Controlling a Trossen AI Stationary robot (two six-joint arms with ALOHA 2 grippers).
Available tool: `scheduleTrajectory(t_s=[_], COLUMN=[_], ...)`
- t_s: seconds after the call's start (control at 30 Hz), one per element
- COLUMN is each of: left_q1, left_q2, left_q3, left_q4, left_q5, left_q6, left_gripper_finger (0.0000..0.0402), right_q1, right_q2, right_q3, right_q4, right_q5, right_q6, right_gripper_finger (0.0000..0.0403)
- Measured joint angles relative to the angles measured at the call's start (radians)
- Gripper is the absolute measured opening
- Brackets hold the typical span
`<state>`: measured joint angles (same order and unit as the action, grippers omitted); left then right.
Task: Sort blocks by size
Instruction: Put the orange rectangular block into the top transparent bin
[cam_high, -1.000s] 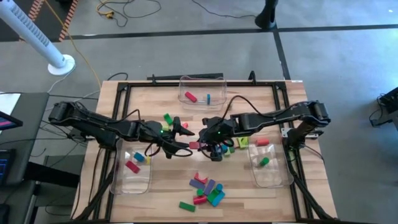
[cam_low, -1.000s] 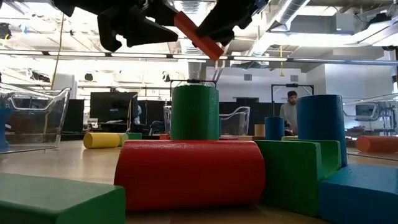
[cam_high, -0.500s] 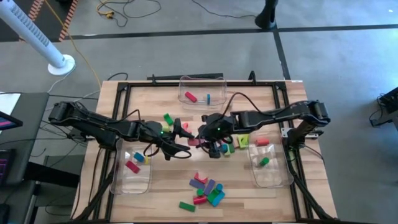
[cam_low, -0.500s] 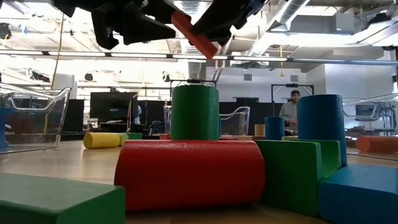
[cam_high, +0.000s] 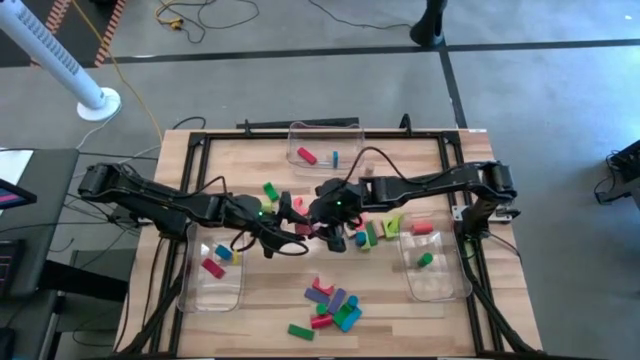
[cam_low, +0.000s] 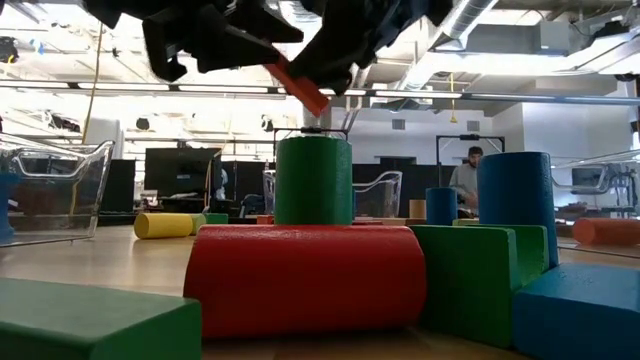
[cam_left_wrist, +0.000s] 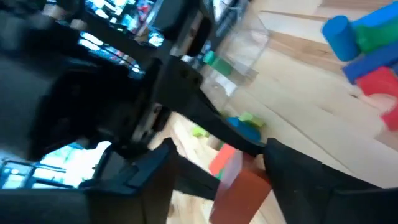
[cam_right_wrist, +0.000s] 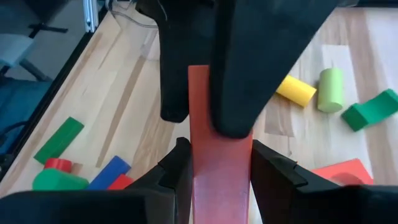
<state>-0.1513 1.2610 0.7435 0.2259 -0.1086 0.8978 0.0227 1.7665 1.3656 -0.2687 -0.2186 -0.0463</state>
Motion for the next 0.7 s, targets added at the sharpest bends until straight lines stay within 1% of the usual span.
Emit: scheduleTrajectory(t_s=[0.13,0.23,0.53,0.7], left_q1=[-0.001,0.0,-0.02,-0.031], left_q2=[0.0,0.0,0.0,0.0], left_q3=[0.0,0.0,0.0,0.001], left_q4=[-0.043,-0.074,-0.083,-0.083], left_q5=[0.001,-0.004,-0.009,-0.013], left_q6=[0.0,-0.001,-0.001,0.0], left_gripper_finger=[0.0179,0.016,0.0141,0.0119], right_q1=[0.0,0.001,0.004,0.004], right_q2=[0.023,0.02,0.02,0.02], right_q3=[0.048,0.06,0.075,0.075], right_q4=[-0.045,-0.045,-0.083,-0.088], right_q5=[-0.01,-0.019,-0.023,-0.027], right_q6=[-0.017,-0.023,-0.013,-0.007], right_gripper_finger=[0.0154,0.0154,0.0154,0.0154])
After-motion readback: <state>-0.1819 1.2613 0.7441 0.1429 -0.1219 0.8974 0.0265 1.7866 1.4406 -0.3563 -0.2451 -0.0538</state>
